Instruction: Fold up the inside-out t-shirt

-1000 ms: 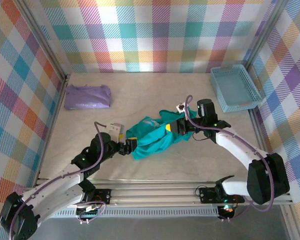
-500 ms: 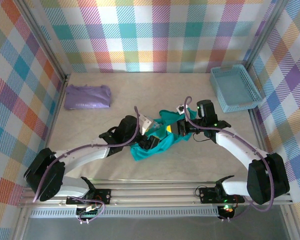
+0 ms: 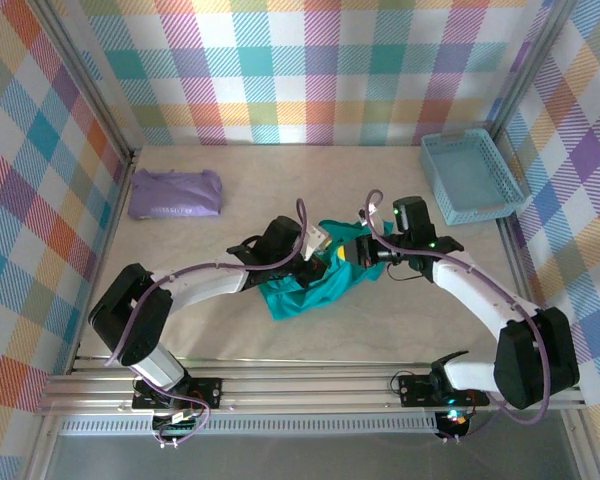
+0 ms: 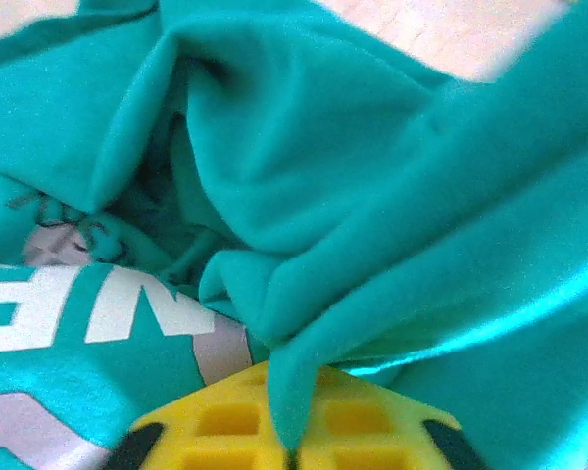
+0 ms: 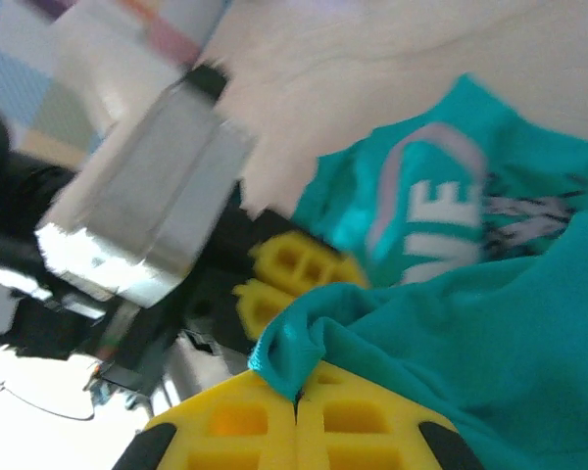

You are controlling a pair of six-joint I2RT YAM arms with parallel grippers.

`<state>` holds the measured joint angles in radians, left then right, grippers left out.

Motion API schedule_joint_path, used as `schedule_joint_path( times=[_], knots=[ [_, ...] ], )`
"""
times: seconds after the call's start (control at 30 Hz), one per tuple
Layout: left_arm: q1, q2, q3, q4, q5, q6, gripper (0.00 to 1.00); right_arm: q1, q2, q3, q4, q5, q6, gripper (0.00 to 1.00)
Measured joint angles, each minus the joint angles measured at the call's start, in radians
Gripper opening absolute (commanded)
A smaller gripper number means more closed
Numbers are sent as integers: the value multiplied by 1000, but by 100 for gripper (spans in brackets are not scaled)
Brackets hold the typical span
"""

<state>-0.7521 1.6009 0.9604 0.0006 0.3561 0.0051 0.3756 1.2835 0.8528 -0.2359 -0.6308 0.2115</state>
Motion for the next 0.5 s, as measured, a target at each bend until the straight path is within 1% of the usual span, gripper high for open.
schedule_joint_path(
  times=[0.1, 0.17, 0.23, 0.4, 0.47, 0.5],
  knots=[
    [44, -57, -30, 33, 97, -94, 0, 12, -25, 9, -55, 173, -6, 17],
    [72, -110, -49, 55, 138, -156, 0, 28, -55, -5, -71, 265, -11, 22],
    [91, -151, -50, 59, 158, -206, 0, 55, -96, -32, -71, 324, -15, 29],
    [93, -184, -50, 59, 167, -296, 0, 121, -208, -135, -11, 365, -10, 45],
    [93, -184, -50, 50, 167, -319, 0, 147, -241, -175, 19, 369, 0, 56],
    [93, -184, -50, 50, 166, -327, 0, 158, -249, -187, 29, 370, 7, 59]
  ],
)
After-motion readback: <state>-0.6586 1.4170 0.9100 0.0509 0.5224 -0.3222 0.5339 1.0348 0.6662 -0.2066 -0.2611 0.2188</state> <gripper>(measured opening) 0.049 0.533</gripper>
